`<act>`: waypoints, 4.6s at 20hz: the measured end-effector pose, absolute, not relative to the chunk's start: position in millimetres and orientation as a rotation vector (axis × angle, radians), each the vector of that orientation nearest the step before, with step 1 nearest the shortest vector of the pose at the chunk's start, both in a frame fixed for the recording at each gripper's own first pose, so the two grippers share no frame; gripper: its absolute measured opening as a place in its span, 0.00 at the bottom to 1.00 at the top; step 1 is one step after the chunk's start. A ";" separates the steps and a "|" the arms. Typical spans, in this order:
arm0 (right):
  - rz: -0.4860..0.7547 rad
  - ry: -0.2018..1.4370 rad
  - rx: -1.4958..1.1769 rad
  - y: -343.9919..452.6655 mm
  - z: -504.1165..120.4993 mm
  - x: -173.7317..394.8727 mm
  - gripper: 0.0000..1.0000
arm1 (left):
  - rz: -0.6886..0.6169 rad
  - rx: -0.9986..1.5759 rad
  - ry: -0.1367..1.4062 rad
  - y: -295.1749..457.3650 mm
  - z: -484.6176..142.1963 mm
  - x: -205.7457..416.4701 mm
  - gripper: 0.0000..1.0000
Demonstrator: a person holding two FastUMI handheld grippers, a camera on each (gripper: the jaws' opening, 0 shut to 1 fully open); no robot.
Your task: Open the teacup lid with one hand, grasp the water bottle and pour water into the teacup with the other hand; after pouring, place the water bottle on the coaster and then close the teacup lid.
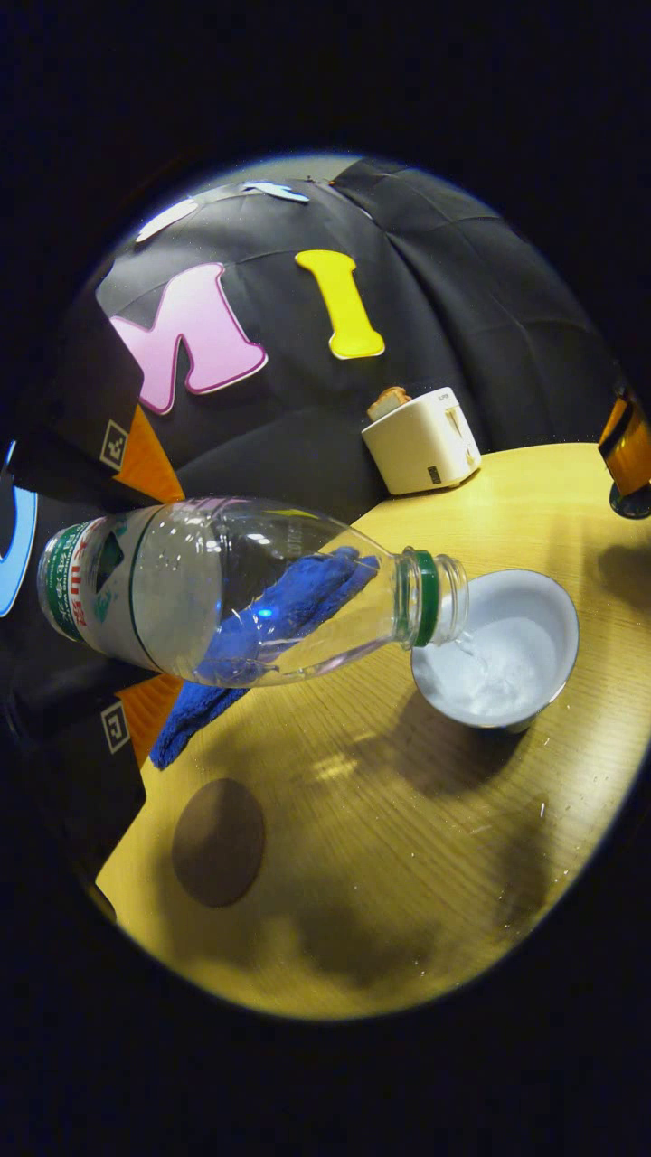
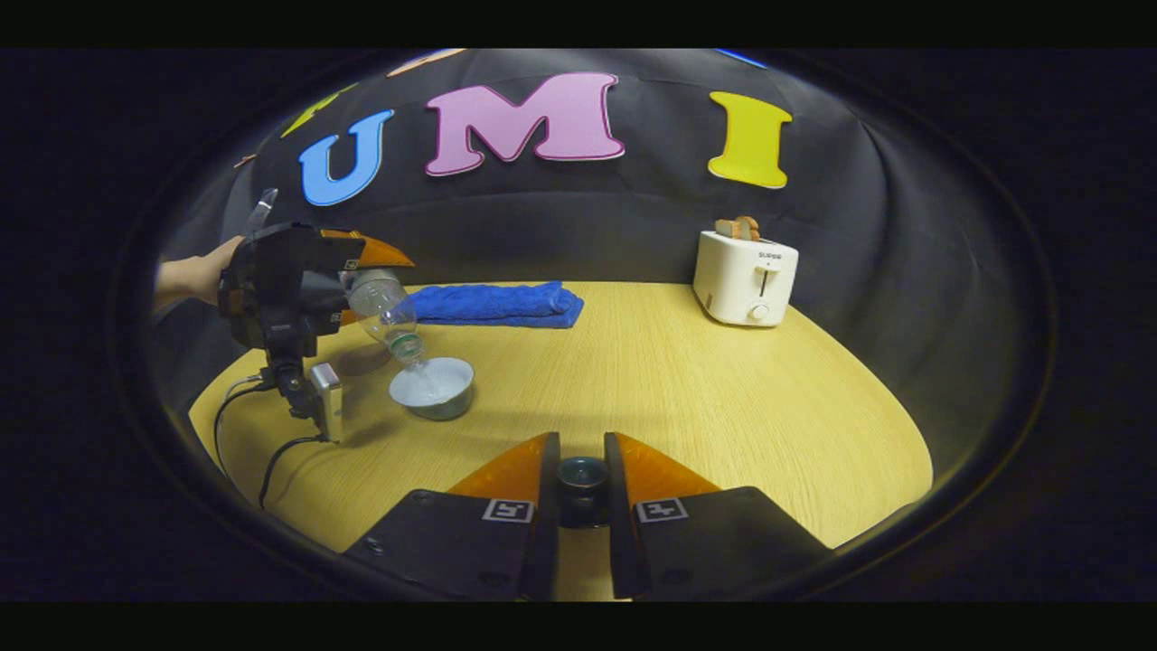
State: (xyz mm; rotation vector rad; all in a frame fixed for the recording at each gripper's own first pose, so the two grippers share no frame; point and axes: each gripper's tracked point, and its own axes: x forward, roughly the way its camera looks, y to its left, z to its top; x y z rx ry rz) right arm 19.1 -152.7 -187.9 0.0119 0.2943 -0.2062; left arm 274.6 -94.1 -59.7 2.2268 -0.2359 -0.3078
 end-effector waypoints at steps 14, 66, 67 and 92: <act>-0.197 0.272 0.021 -147.9 -179.4 19.6 0.26 | -0.353 2.308 -0.309 -113.3 -50.7 271.4 0.77; -0.040 0.237 -0.012 -54.5 -146.9 103.8 0.26 | -0.175 -0.116 -0.036 -26.0 -76.9 280.3 0.83; -0.038 0.238 -0.014 -53.5 -147.5 103.1 0.26 | -0.175 -0.112 -0.036 -26.5 -75.2 279.2 0.89; 0.001 0.154 0.011 -37.7 -133.7 133.4 0.26 | -0.229 -0.025 0.157 -12.6 -113.5 157.4 0.96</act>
